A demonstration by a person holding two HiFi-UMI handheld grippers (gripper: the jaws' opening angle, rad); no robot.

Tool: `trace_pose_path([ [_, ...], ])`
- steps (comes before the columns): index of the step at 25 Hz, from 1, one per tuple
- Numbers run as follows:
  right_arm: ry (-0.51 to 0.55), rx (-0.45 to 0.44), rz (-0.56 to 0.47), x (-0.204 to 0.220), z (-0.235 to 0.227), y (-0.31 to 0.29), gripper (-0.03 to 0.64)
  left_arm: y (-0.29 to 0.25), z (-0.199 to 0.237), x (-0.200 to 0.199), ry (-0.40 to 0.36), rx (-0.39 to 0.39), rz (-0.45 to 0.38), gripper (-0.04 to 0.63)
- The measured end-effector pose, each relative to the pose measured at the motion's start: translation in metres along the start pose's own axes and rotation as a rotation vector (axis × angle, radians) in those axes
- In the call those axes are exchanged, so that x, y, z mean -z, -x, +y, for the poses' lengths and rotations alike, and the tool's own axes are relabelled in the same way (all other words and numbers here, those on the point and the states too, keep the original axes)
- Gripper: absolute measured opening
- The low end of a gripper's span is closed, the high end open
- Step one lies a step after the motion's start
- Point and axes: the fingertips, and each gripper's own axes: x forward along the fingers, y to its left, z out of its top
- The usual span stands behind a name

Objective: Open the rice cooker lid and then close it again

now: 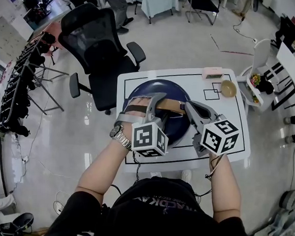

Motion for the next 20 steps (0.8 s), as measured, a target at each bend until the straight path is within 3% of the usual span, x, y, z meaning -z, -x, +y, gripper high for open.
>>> trace_pose_path([
  [4,-0.012,0.002,-0.008,0.0005,-0.0003,0.0013,0.002,-0.0016,-0.0009,0.0007,-0.085,-0.044,0.033,0.195],
  [10,-0.026,0.005,-0.018,-0.0011,0.0,0.0009,0.002,-0.0021,0.0005,0.0015,-0.146,-0.071,0.052,0.175],
  [20,-0.065,0.011,-0.06,-0.0033,-0.0028,0.0046,0.002,-0.0015,0.0023,0.0005,-0.131,-0.081,0.037,0.17],
])
